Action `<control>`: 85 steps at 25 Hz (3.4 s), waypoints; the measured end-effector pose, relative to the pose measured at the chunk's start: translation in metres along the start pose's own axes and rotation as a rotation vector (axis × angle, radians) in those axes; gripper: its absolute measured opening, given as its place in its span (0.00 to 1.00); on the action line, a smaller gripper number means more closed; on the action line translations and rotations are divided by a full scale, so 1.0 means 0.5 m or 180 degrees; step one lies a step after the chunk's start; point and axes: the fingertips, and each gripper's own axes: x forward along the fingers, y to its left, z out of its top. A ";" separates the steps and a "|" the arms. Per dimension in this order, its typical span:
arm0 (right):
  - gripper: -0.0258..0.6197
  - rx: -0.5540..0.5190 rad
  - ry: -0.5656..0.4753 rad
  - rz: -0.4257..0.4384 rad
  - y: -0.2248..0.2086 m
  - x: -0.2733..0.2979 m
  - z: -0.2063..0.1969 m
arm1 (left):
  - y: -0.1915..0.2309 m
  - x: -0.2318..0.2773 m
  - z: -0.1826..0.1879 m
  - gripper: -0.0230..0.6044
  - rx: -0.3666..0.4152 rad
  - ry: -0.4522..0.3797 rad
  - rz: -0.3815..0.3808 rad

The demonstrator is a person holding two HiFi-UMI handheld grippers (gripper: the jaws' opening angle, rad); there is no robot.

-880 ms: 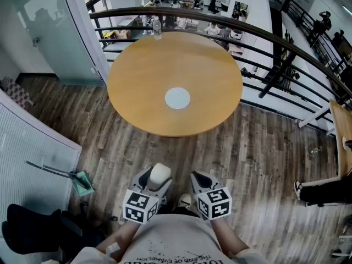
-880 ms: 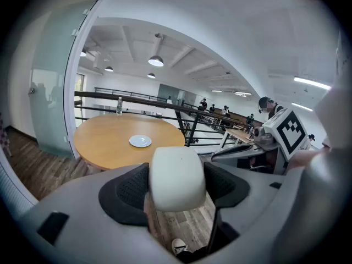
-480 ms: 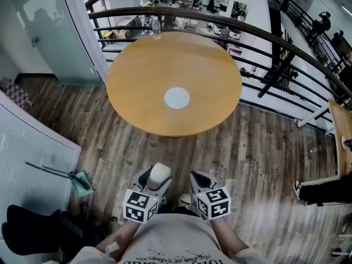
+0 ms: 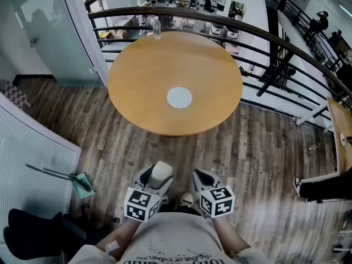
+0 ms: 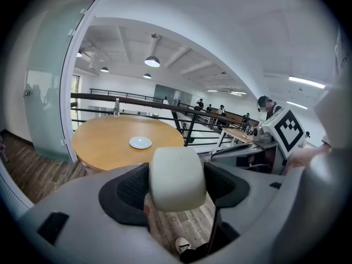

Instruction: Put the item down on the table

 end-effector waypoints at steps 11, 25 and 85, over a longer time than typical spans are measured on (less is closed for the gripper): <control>0.08 0.0083 -0.0034 -0.0135 0.050 0.028 -0.004 | 0.060 -0.031 0.003 0.55 0.0058 -0.0018 -0.0122; 0.08 0.0152 0.0004 0.0008 -0.051 0.167 0.065 | 0.147 0.094 0.067 0.55 0.0070 0.0035 -0.0044; 0.08 0.0113 0.0168 -0.0126 -0.407 0.510 0.380 | 0.399 0.572 0.325 0.55 0.0129 0.0480 -0.0229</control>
